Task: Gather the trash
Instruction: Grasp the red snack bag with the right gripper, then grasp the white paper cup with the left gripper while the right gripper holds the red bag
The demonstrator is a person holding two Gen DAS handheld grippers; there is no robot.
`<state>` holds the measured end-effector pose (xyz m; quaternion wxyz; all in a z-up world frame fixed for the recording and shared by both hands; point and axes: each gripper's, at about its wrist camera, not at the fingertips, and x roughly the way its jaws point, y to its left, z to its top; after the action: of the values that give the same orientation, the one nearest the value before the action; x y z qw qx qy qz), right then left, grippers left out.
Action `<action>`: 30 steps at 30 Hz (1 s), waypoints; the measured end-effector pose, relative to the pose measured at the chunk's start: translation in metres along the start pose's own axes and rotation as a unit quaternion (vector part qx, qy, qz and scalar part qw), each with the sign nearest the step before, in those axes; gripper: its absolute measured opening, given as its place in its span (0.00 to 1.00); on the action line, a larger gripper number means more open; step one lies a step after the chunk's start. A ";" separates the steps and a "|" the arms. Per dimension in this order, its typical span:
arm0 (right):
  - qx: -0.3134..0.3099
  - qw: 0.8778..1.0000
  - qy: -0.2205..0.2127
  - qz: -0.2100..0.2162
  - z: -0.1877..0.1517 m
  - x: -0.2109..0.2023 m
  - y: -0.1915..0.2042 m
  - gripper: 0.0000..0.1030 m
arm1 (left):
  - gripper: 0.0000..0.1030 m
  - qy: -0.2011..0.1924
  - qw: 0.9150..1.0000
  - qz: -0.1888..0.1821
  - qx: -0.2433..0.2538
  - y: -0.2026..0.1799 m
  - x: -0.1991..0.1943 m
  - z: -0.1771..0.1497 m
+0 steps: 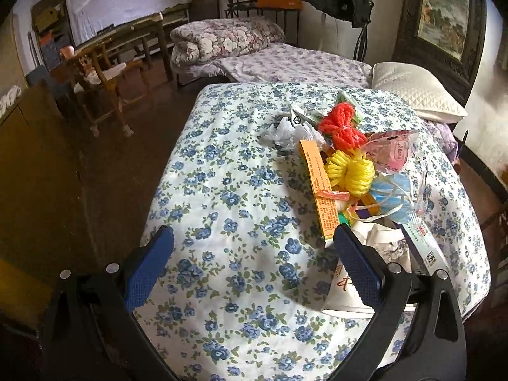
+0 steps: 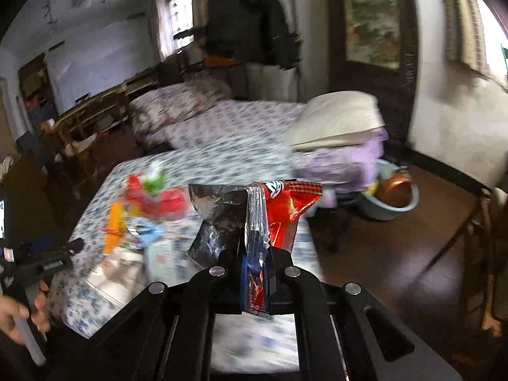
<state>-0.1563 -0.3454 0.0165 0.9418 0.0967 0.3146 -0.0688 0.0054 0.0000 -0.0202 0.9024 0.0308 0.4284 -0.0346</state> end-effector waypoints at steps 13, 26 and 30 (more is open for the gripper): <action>0.098 0.989 0.082 -0.073 -0.090 -0.018 -0.142 0.07 | 0.94 0.068 0.994 -0.079 0.024 -0.047 0.008 -0.017; 0.059 0.997 0.048 -0.010 -0.073 -0.026 -0.102 0.07 | 0.93 0.077 0.993 -0.084 0.039 -0.032 -0.019 -0.031; 0.054 0.997 0.047 -0.005 -0.071 -0.028 -0.097 0.07 | 0.93 0.092 0.990 -0.047 0.096 -0.035 -0.019 -0.041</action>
<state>-0.2378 -0.4216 -0.0359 0.9191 0.1492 0.3544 -0.0860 -0.0413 -0.0309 -0.0318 0.8493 0.0999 0.5055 -0.1149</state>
